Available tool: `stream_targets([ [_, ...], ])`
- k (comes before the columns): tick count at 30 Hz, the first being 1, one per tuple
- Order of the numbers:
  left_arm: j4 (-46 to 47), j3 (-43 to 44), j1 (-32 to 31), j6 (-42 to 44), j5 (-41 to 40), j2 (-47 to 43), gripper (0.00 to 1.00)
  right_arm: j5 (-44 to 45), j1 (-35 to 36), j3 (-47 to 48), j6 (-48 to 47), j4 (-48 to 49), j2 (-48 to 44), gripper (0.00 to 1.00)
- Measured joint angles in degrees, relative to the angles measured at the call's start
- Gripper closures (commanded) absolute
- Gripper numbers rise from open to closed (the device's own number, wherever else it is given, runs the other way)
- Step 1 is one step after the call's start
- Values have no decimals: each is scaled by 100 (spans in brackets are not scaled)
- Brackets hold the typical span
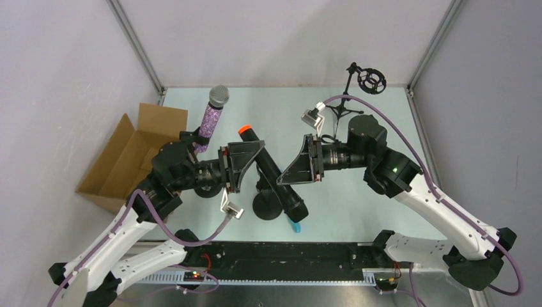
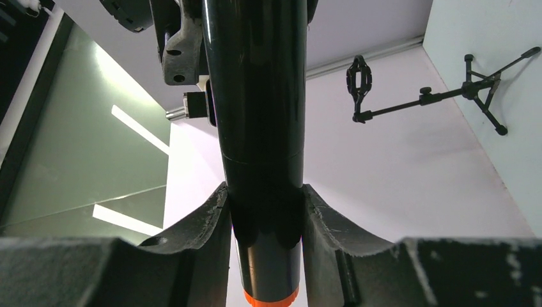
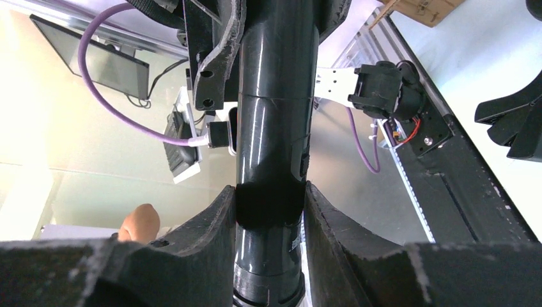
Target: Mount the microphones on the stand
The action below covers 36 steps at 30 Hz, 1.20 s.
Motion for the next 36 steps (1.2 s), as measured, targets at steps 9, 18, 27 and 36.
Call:
stream_targets([
  [9, 155, 33, -7, -400, -190, 17, 100, -284, -400, 146, 109, 39, 46, 54],
  [18, 382, 33, -188, -723, -251, 11, 100, -282, -1694, 404, 173, 341, 0, 35],
  [27, 992, 13, -243, -1362, -396, -83, 100, -9, -2009, 745, -48, 393, 199, 1],
  [36, 1893, 1008, -435, -4336, -1917, 435, 100, 933, -2356, 1102, -957, -192, -13, 1],
])
